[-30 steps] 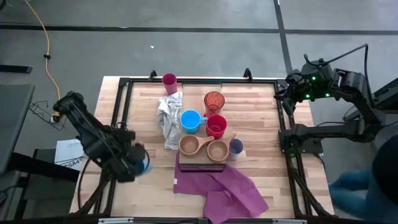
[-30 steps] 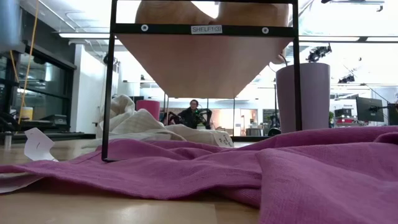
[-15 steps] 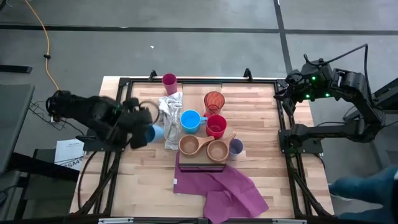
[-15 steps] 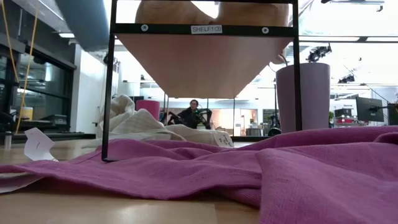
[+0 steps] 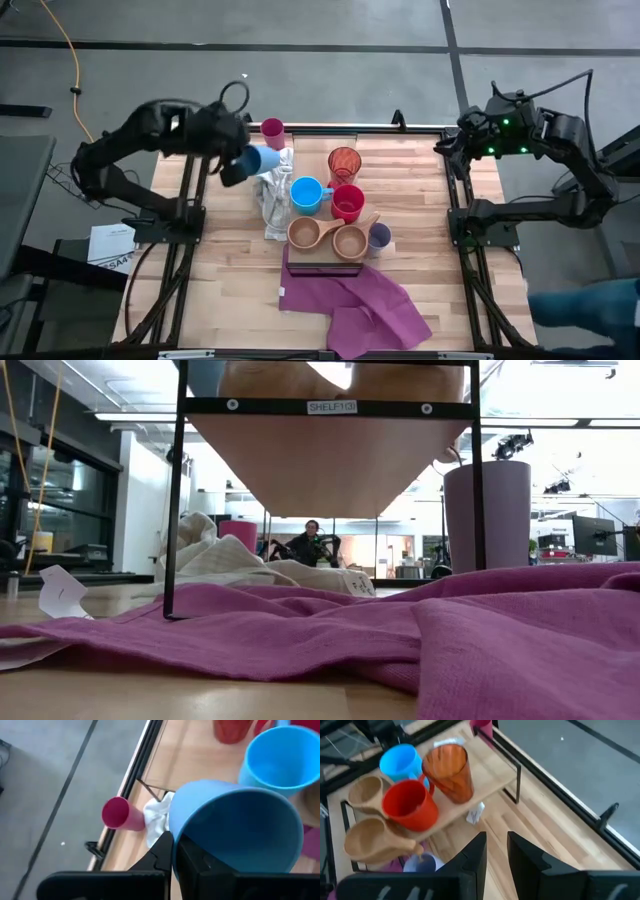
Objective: Stack small to large cups/mugs on shelf
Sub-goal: Put the blue cup on the shelf
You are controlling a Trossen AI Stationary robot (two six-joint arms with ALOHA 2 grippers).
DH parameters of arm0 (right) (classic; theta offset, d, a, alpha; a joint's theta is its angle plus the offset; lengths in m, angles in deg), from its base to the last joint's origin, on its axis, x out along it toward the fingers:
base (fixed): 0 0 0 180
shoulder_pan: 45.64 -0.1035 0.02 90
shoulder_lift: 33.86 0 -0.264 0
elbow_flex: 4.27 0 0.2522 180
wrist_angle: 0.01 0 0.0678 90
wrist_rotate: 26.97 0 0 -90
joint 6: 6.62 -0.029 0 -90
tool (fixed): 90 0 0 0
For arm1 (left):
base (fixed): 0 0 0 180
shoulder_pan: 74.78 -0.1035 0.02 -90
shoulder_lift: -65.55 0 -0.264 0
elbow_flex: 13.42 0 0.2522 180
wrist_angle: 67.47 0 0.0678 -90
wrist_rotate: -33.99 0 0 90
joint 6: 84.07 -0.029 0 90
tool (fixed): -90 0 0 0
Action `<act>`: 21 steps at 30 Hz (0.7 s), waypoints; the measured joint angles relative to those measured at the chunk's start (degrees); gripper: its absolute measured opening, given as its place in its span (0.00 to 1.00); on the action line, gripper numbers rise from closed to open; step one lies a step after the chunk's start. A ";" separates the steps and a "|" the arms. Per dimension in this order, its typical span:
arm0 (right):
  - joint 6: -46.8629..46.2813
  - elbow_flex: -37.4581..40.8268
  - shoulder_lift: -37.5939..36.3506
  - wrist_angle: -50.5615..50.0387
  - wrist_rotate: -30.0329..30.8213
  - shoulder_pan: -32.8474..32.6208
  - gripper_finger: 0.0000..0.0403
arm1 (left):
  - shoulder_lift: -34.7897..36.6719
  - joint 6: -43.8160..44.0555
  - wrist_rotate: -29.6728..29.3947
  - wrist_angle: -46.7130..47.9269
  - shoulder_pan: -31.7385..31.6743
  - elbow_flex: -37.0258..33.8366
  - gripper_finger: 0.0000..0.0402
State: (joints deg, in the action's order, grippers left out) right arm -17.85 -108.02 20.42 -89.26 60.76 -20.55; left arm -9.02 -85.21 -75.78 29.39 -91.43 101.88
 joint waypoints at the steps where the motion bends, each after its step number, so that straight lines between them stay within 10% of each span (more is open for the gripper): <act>1: -0.43 0.00 0.22 0.64 0.20 0.00 0.17 | -1.00 -2.27 0.98 -0.16 -2.02 0.66 0.00; 21: 0.28 0.00 5.96 0.79 0.24 -0.01 0.17 | -14.17 -20.93 20.10 -2.44 -18.76 7.05 0.00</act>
State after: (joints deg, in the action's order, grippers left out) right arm -17.57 -108.02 26.37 -88.47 61.00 -20.56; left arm -23.19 -106.14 -55.69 26.95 -110.19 108.93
